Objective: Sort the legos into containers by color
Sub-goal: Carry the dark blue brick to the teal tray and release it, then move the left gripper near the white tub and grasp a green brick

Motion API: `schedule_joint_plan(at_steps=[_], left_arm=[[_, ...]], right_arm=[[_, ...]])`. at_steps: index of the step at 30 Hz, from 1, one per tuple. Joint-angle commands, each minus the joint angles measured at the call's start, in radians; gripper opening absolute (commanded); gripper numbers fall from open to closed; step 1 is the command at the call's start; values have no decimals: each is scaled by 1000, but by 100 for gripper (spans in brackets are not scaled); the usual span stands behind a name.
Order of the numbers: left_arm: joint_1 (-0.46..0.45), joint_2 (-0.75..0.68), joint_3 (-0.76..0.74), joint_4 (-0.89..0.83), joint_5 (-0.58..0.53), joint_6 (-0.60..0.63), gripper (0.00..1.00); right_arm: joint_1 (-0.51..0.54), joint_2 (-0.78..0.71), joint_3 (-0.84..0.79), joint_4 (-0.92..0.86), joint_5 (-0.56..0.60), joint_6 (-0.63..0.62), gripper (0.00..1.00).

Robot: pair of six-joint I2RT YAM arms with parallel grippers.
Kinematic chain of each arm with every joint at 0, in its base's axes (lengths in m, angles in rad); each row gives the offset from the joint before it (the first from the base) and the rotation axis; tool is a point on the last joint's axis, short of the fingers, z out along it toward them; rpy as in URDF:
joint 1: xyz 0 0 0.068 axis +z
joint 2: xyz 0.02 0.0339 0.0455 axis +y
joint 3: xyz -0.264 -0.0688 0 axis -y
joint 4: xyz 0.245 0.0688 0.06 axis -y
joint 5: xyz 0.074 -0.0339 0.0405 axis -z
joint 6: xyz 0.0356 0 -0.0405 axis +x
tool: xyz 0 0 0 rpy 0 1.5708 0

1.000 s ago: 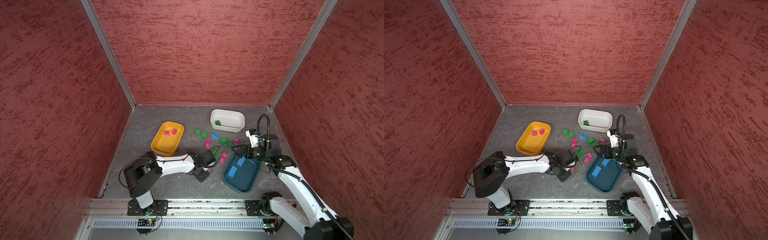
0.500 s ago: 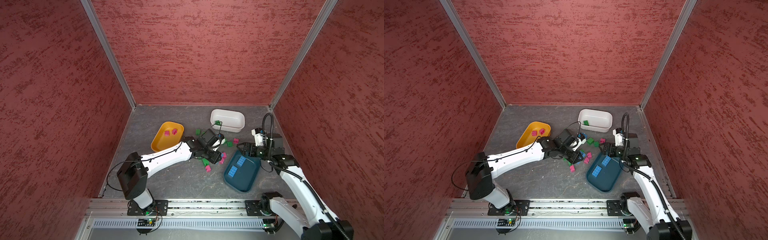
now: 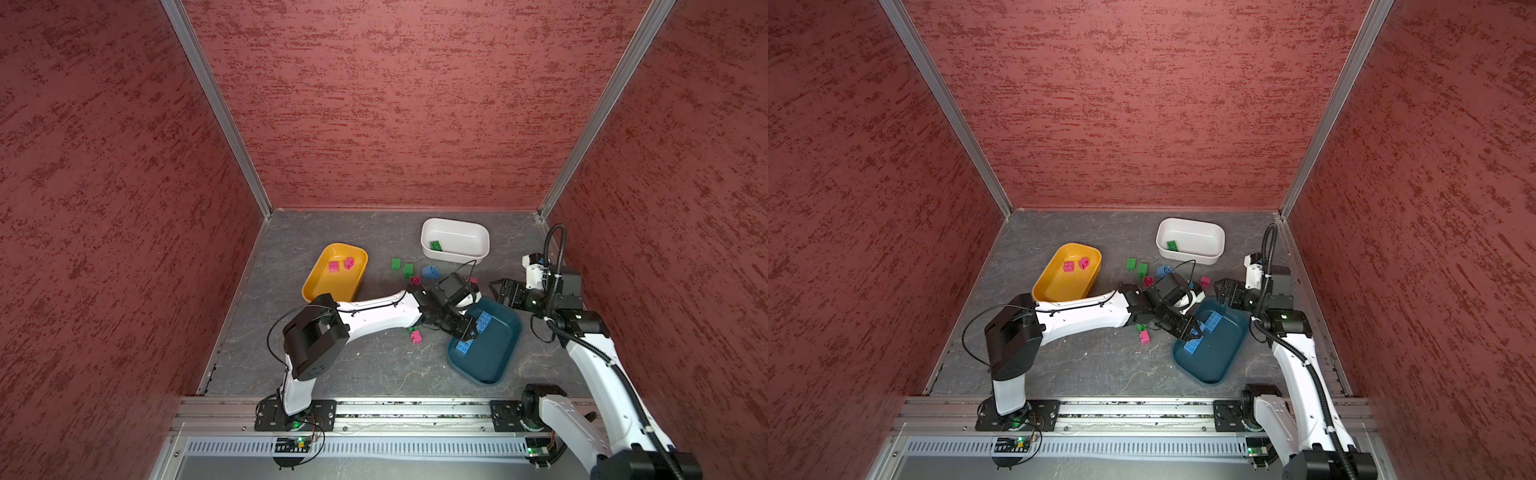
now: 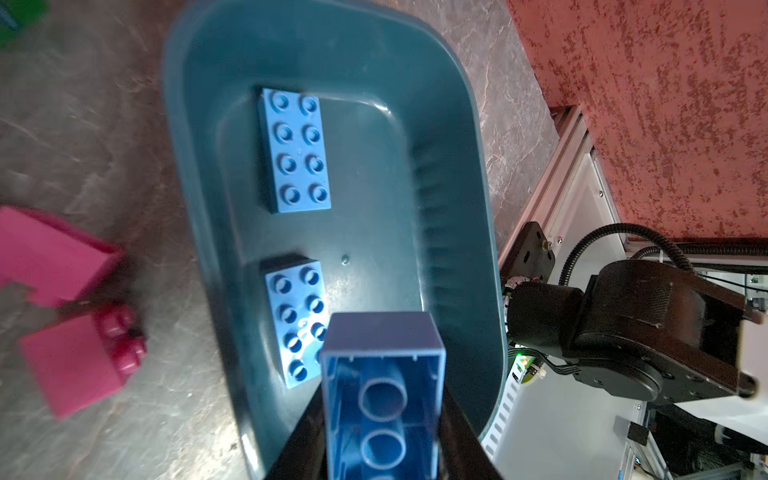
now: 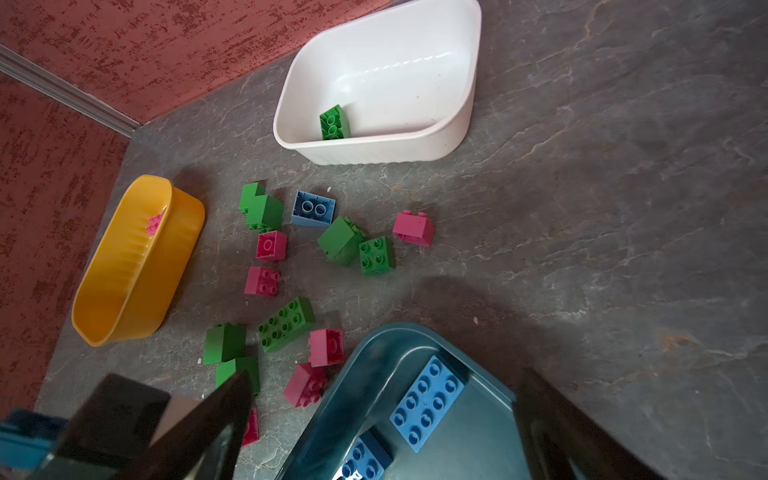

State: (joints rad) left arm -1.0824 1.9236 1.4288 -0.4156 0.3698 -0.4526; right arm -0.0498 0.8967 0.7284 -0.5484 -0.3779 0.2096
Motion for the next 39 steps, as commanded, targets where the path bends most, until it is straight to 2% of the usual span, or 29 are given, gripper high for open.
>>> schedule_joint_plan(at_steps=[1, 5, 9, 12, 19, 23, 29, 39], left_arm=[[-5, 39, 15, 76, 7, -66, 37], [-7, 76, 38, 84, -9, -81, 42], [-1, 75, 58, 76, -25, -90, 53], [11, 45, 59, 63, -34, -81, 54], [58, -51, 71, -91, -80, 26, 61], [125, -108, 55, -210, -128, 119, 64], [288, -151, 6, -259, -155, 178, 67], [505, -33, 84, -183, -257, 165, 67]], right_arm=[[-5, 10, 12, 23, -28, -2, 99], [-4, 18, 12, 28, -31, -4, 99], [-5, 19, 10, 27, -35, -5, 99], [-5, 18, 8, 25, -39, -8, 99], [-4, 28, -6, 56, -108, -10, 99], [-3, 26, -16, 83, -179, -5, 99], [1, 23, -24, 103, -217, 12, 99], [29, 30, -20, 115, -221, 31, 99]])
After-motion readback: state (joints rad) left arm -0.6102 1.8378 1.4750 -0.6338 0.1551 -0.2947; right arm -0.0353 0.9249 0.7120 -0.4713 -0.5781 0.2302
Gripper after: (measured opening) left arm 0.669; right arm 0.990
